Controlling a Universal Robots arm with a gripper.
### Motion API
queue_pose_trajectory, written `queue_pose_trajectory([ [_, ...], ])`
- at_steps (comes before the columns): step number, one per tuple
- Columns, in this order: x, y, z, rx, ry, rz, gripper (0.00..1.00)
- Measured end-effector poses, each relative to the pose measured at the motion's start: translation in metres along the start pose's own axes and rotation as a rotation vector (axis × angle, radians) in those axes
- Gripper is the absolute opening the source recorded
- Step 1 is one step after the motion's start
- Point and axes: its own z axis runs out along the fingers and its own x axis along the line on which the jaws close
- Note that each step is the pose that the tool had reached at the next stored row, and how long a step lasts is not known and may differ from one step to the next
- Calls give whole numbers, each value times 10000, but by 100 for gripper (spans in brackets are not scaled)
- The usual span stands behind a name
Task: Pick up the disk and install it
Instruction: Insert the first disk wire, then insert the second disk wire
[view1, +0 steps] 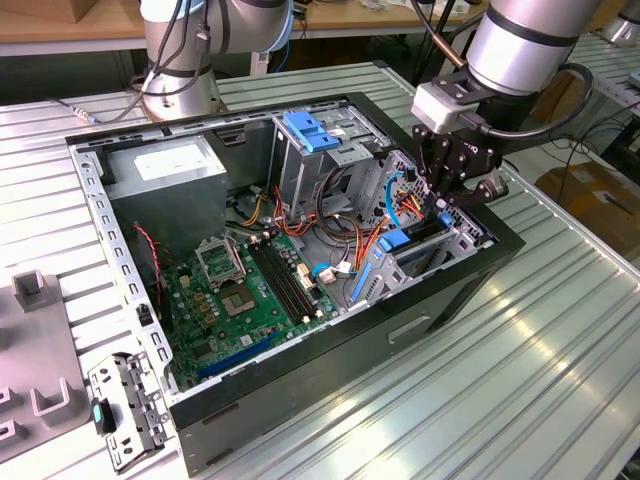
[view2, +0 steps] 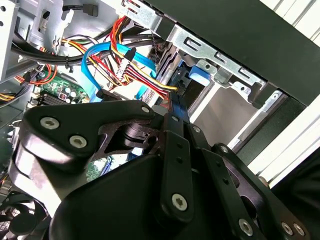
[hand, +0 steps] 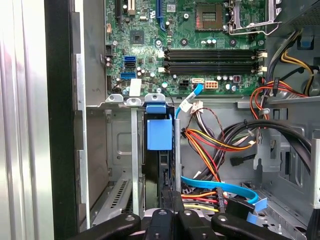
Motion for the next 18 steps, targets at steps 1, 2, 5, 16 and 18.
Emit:
queue_pose_trajectory([
  [1,0,0,-1,0,0,0,11],
  [2,0,0,-1,0,0,0,11],
  [5,0,0,-2,0,0,0,11],
  [16,3,104,-11,0,2,0,11],
  [18,3,104,-13,0,1,-1,11],
])
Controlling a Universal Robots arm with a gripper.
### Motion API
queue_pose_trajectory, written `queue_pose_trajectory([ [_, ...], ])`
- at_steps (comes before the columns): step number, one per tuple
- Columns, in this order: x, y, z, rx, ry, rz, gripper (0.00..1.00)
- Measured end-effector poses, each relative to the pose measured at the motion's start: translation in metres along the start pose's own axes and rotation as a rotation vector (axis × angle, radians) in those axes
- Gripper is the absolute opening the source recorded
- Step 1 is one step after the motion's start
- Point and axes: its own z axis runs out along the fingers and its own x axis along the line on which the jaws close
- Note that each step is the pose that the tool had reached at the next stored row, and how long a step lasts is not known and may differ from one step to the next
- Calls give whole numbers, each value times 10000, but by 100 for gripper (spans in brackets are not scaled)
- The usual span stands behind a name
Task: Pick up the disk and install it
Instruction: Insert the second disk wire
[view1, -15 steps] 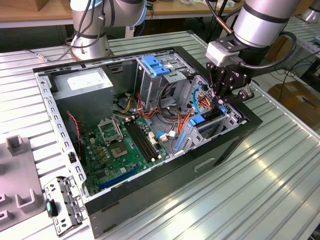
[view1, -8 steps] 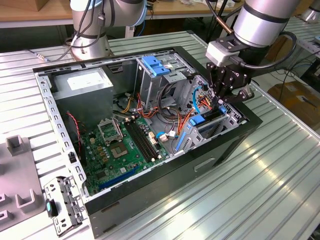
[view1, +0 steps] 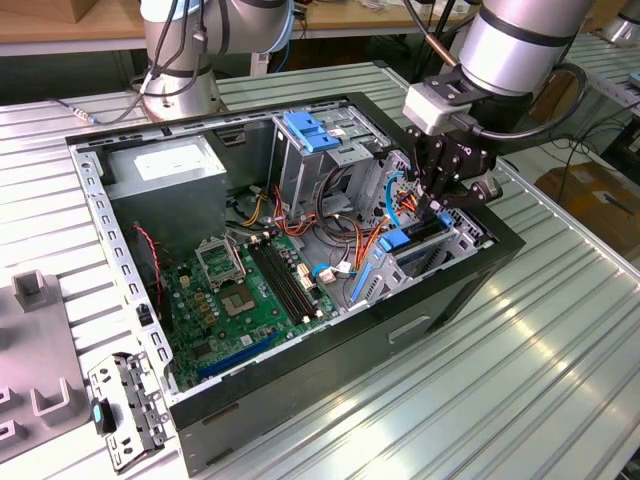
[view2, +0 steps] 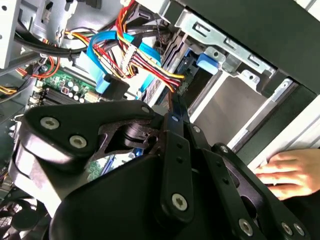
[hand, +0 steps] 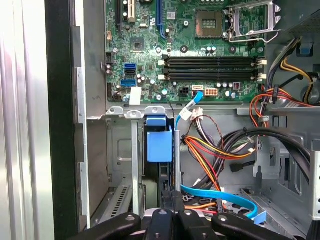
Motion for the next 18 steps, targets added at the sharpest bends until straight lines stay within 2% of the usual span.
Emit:
queue_pose_trajectory([
  [3,0,-2,-41,0,0,0,11],
  [7,2,-5,-139,0,1,0,11],
  [9,3,-2,-152,0,-32,2,11],
  [12,2,37,-157,-1,-34,3,11],
  [14,-20,36,-198,0,-30,0,11],
  [16,-60,37,-235,0,-6,1,11],
  [18,-139,38,-256,2,88,-2,11],
])
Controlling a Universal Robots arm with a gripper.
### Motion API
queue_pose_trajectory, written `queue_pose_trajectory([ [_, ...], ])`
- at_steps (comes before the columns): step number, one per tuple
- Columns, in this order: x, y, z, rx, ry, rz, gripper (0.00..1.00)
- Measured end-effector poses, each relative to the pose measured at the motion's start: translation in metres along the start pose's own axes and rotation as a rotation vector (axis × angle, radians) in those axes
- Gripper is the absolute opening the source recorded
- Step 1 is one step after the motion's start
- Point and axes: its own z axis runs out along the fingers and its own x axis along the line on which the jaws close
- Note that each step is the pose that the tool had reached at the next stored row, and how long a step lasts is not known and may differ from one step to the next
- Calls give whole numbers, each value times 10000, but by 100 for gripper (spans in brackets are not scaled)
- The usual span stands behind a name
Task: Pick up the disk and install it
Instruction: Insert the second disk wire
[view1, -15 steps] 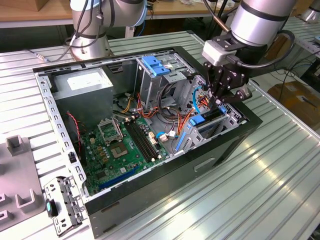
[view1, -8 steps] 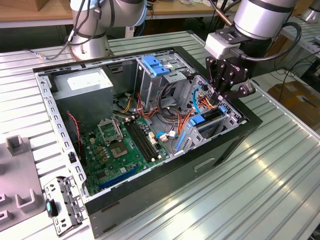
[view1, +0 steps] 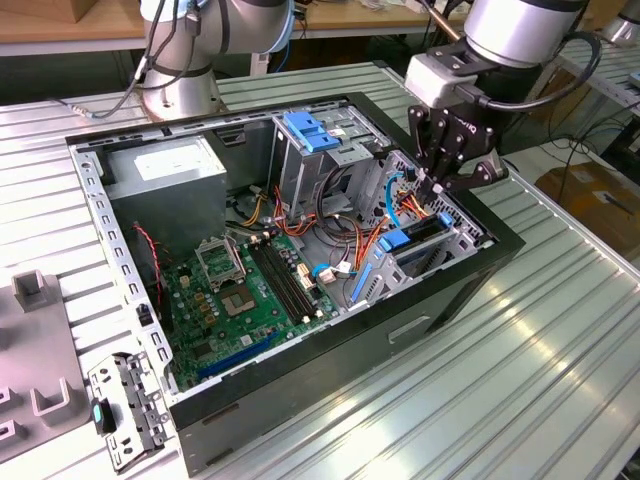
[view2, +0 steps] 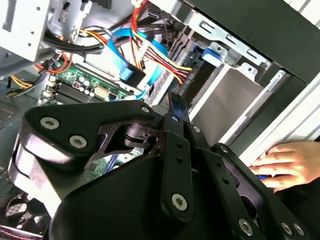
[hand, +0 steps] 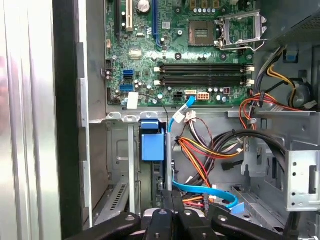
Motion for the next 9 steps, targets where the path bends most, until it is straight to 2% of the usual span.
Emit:
queue_pose_trajectory([
  [1,-95,1,-18,4,144,-6,11],
  [2,-154,1,-32,6,248,-11,11],
  [7,-279,-5,-76,14,723,-30,11],
  [8,-307,-8,-91,15,877,-37,11],
  [9,-327,-9,-97,15,974,-40,11],
])
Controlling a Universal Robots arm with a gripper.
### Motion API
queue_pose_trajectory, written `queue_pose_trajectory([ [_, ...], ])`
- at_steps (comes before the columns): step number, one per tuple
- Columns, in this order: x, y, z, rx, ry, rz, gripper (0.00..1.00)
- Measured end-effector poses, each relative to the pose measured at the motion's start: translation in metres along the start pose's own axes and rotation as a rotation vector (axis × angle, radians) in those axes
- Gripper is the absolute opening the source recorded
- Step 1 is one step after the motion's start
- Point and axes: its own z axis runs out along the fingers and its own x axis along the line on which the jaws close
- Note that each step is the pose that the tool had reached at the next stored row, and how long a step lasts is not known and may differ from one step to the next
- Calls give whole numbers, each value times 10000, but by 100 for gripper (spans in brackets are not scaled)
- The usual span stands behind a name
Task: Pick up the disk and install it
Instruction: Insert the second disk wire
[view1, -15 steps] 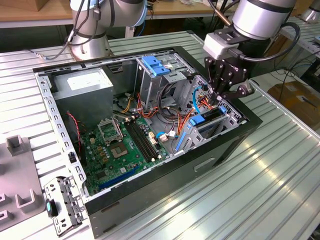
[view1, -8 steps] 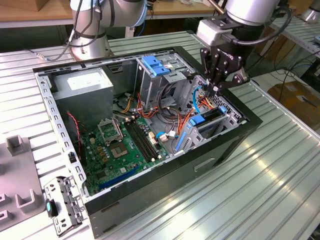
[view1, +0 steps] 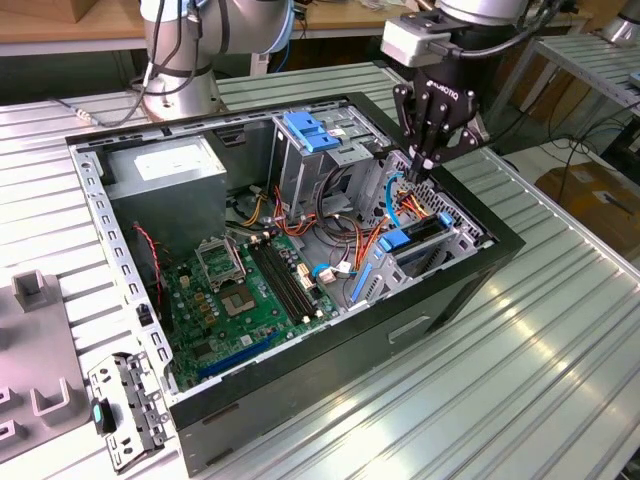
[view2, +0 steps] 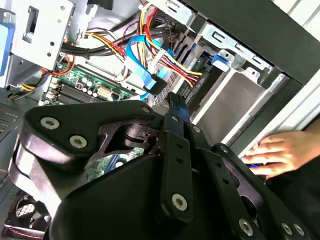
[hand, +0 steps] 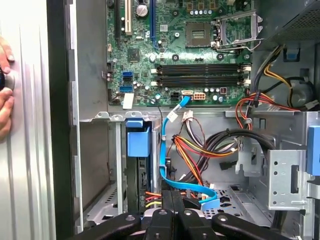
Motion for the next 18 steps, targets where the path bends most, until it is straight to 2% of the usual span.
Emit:
queue_pose_trajectory([
  [1,-18,-2,-8,0,89,-3,11],
  [2,-47,-4,-17,-2,212,-9,11],
  [3,-77,-7,-21,-6,297,-12,11],
  [4,-116,-10,-25,-13,351,-14,11],
  [6,-189,-14,-34,-27,399,-20,11],
  [7,-214,-15,-36,-39,403,-22,11],
  [8,-239,-18,-40,-68,443,-27,11],
  [9,-254,-20,-42,-71,477,-29,11],
  [13,-323,-47,-47,-83,533,-33,11],
  [14,-332,-48,-42,-84,535,-32,17],
  [15,-336,-48,-32,-84,555,-33,17],
  [16,-338,-48,-23,-83,601,-35,24],
  [18,-345,-48,-4,-81,721,-41,24],
])
